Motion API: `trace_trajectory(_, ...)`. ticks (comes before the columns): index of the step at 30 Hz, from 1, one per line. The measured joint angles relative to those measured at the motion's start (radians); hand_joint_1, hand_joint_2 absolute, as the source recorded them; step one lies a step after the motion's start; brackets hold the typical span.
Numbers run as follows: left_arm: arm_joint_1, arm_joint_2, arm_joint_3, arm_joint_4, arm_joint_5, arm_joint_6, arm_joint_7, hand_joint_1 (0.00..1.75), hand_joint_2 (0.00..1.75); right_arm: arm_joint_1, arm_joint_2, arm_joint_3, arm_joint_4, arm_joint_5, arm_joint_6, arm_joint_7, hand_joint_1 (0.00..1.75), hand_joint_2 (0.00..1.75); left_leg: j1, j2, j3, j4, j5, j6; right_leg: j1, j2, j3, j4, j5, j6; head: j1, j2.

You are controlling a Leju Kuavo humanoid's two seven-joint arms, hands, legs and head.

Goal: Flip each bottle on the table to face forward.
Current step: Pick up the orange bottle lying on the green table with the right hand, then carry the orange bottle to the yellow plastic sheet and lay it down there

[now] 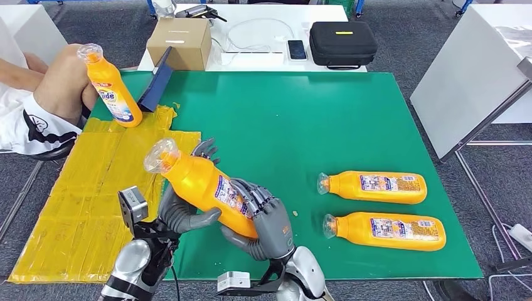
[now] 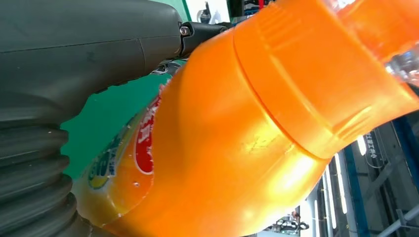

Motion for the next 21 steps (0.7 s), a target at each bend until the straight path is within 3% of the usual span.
trace_trajectory(3, -0.001, 0.001, 0.004, 0.010, 0.007, 0.001, 0.000, 0.03, 1.75, -0.021, 0.003, 0.024, 0.040, 0.006, -0.026, 0.008, 1.75, 1.75, 0.000, 0.000, 0.000, 0.000, 0.000, 0.000, 0.000, 0.000, 0.000, 0.000, 0.000, 0.000, 0.000, 0.000)
trace_trajectory(7, 0.000, 0.001, 0.011, 0.022, 0.017, 0.008, -0.003, 1.75, 1.75, -0.044, 0.007, 0.046, 0.085, 0.010, -0.044, 0.019, 1.75, 1.75, 0.000, 0.000, 0.000, 0.000, 0.000, 0.000, 0.000, 0.000, 0.000, 0.000, 0.000, 0.000, 0.000, 0.000)
trace_trajectory(21, 0.020, 0.000, 0.037, 0.024, 0.052, 0.022, -0.010, 1.75, 1.75, -0.080, 0.016, 0.076, 0.156, 0.010, -0.056, 0.028, 1.75, 1.75, 0.000, 0.001, 0.000, 0.000, 0.000, 0.000, 0.000, 0.000, -0.004, 0.000, 0.000, 0.000, 0.000, 0.000)
